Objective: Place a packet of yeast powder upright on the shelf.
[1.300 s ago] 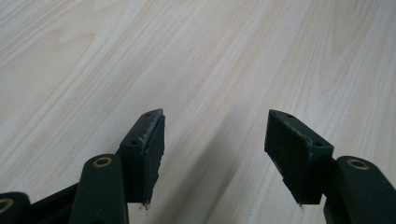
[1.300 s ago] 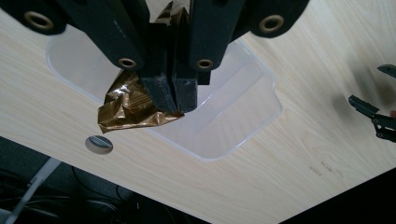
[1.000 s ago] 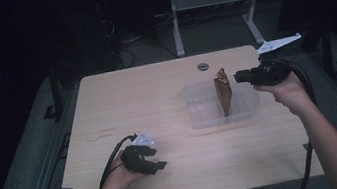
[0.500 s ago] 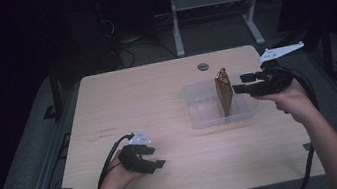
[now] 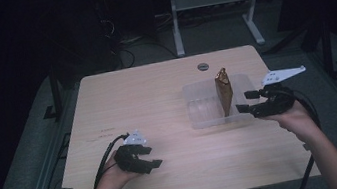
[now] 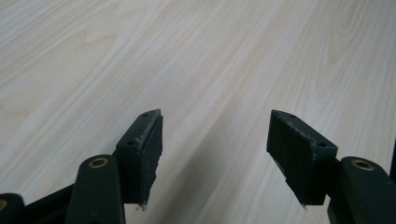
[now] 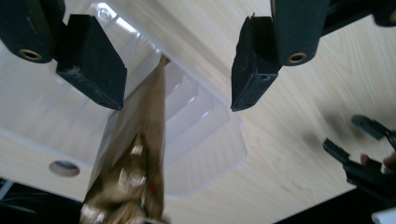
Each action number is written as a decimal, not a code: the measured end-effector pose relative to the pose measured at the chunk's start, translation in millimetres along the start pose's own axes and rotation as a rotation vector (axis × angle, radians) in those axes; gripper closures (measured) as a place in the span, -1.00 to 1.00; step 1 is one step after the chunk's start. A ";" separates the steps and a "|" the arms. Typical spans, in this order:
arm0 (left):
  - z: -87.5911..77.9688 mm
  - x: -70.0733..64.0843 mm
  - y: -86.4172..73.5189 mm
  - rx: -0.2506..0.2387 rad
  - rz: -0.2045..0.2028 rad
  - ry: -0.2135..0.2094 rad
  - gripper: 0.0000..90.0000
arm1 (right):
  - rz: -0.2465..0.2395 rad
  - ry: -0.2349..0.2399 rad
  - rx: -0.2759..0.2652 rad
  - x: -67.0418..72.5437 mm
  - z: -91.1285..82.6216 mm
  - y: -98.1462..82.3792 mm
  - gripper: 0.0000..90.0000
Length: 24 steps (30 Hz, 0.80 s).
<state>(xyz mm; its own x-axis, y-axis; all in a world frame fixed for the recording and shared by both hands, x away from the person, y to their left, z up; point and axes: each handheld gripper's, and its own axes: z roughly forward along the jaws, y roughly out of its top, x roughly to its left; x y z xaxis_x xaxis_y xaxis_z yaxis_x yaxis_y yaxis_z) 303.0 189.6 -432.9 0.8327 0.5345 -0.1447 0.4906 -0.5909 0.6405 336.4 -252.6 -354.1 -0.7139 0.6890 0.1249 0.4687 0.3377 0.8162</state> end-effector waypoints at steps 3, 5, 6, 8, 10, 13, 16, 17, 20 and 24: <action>-4.0 0.0 -4.5 -0.002 -0.009 0.003 -0.21 | -0.002 -0.005 0.008 1.9 2.4 -8.4 -0.22; -6.7 0.7 -8.2 -0.008 -0.014 0.008 -0.22 | 0.001 -0.002 0.020 3.2 5.6 -19.2 -0.22; -8.8 1.4 -10.6 -0.004 -0.012 0.010 -0.22 | 0.008 0.001 0.023 4.0 8.4 -28.4 -0.23; -9.8 1.2 -13.5 -0.005 -0.010 0.012 -0.23 | 0.010 -0.001 0.034 4.9 12.1 -37.9 -0.26; -10.6 1.4 -15.0 0.001 -0.001 0.013 -0.24 | 0.016 -0.006 0.046 6.2 13.9 -42.0 -0.26; -10.8 0.9 -21.6 -0.002 -0.003 0.014 -0.24 | -0.004 -0.012 0.083 11.5 19.8 -57.5 -0.29; -9.9 0.6 -24.2 -0.012 -0.013 0.013 -0.24 | 0.004 -0.021 0.093 14.1 22.4 -67.5 -0.31; -10.4 1.1 -25.8 -0.005 0.003 0.019 -0.24 | 0.006 -0.024 0.093 14.6 23.7 -71.0 -0.32; -11.4 1.2 -27.4 -0.007 0.022 0.027 -0.25 | 0.008 -0.024 0.113 16.9 29.1 -80.4 -0.36; -11.6 1.8 -28.8 -0.015 0.031 0.030 -0.27 | -0.026 -0.023 0.137 18.8 36.0 -86.7 -0.41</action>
<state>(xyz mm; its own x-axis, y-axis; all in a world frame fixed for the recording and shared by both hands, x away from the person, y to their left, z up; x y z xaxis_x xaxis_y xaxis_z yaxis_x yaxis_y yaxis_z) 287.4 214.5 -442.9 0.8395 0.5336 -0.1021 0.4604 -0.5989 0.6553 301.0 -245.8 -442.9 -0.7155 0.6928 0.0904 0.5179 0.4391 0.7341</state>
